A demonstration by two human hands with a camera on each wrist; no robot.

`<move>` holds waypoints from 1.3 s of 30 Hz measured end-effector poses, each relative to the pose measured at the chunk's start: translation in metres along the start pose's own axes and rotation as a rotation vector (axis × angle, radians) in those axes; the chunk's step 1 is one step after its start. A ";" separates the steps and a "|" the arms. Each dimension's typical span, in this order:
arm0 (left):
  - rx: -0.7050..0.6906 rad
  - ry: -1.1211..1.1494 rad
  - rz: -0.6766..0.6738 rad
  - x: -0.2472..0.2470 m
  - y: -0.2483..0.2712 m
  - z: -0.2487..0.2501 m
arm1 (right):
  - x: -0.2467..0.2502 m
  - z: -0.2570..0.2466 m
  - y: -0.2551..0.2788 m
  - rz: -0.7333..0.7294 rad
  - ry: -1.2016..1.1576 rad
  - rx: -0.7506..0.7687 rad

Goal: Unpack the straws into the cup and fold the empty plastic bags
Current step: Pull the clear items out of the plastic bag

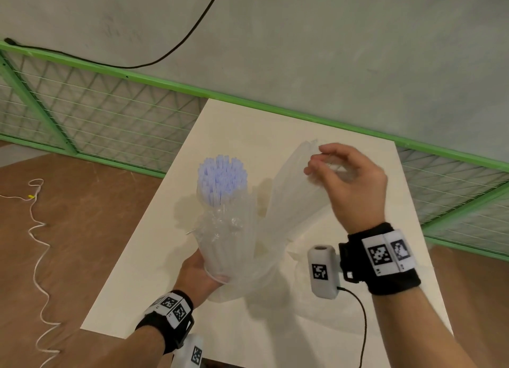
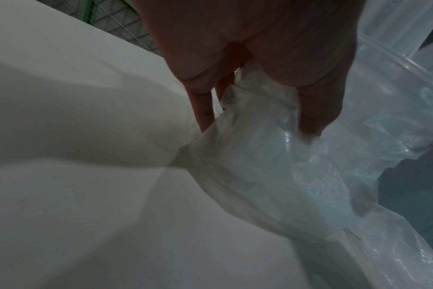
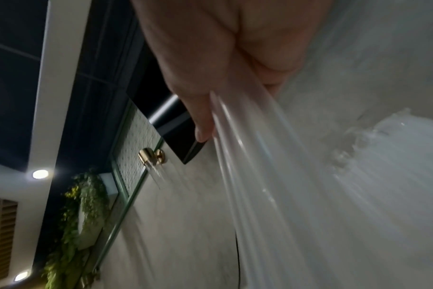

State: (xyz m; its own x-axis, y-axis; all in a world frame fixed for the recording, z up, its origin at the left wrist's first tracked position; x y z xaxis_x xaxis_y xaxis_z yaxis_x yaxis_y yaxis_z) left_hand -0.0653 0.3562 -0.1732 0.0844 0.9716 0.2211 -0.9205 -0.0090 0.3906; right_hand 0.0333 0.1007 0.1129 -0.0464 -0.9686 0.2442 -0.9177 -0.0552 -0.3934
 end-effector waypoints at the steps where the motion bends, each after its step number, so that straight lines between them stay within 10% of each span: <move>1: 0.011 0.021 -0.006 0.000 -0.002 -0.004 | 0.007 -0.006 -0.004 0.026 -0.037 0.005; 11: 0.005 0.011 0.022 0.003 0.001 -0.002 | 0.094 -0.054 -0.071 0.248 -0.062 0.173; 17: 0.025 0.006 0.014 0.003 0.000 -0.004 | 0.051 0.042 -0.089 -0.046 0.190 -0.044; 28: 0.023 0.040 0.018 0.002 0.001 -0.004 | -0.022 0.126 -0.044 -0.766 1.159 -0.002; 39: 0.023 0.055 0.015 0.003 0.003 -0.001 | -0.041 0.116 -0.061 -0.717 1.195 -0.002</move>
State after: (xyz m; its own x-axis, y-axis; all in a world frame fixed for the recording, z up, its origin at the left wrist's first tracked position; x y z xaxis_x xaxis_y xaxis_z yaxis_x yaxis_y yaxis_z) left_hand -0.0679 0.3589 -0.1725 0.0485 0.9829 0.1779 -0.9126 -0.0288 0.4078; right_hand 0.1367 0.1157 0.0243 0.1251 0.0615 0.9902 -0.8848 -0.4446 0.1394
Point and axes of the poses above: each hand's wrist, its own y-axis away from the middle knuckle, its own x-axis out of the back of the hand, z = x × y, the point moved 9 cm from there along -y, towards the middle knuckle, and after that the axes turned 7 degrees about -z, right-handed, at the moved point
